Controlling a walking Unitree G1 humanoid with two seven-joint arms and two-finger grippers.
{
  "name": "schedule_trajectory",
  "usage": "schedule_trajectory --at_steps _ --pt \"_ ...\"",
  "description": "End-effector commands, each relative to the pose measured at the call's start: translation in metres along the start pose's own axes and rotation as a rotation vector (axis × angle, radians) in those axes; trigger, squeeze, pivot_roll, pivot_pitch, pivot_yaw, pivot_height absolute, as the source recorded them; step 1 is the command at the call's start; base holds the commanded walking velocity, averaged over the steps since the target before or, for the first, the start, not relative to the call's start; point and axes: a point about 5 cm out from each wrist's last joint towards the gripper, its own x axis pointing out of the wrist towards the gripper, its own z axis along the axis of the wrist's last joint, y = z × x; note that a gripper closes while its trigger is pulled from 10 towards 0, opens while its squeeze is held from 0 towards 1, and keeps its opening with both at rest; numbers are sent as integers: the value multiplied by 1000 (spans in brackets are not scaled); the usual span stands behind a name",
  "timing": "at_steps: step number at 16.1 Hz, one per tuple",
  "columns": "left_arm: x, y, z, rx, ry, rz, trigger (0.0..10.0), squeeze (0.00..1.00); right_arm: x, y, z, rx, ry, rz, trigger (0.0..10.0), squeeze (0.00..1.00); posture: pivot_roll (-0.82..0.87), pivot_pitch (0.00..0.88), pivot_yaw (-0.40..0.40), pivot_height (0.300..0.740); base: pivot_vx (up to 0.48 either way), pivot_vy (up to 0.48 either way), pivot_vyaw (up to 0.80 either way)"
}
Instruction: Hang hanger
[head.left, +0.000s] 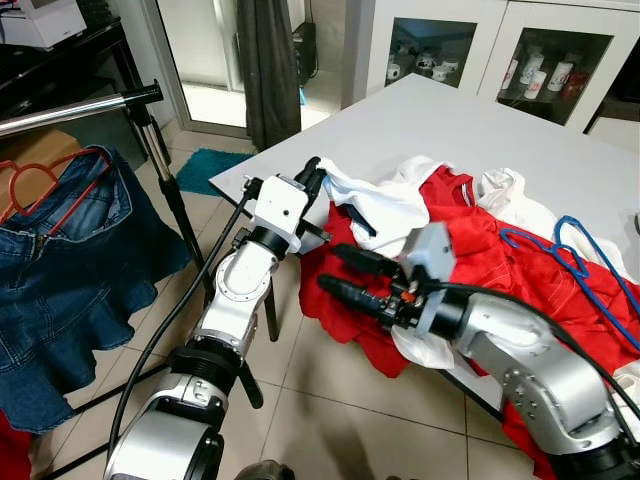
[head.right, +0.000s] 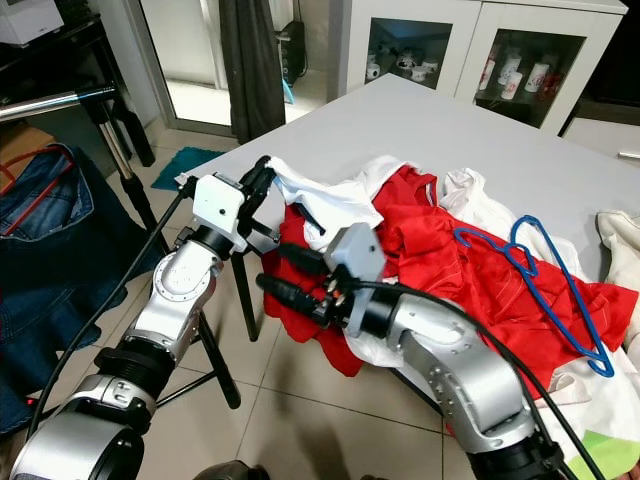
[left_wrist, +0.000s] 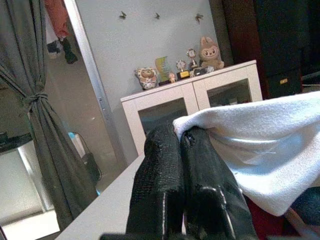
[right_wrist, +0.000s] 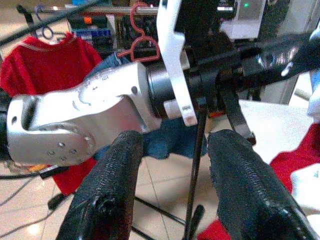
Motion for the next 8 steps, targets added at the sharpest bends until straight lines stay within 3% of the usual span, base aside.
schedule_trajectory --at_steps 1,6,8 --pt "6 5 7 6 -34 21 10000 0 2 2 0 -10 21 17 10000 0 33 0 54 740 0 0 0" --pt "6 5 7 6 -38 23 10000 0 8 -9 -23 -25 148 -99 10000 0 33 0 53 740 0 0 0" --pt "7 6 8 6 -40 25 10000 0 17 -25 -32 -54 218 -241 10000 0 33 0 55 740 0 0 0"
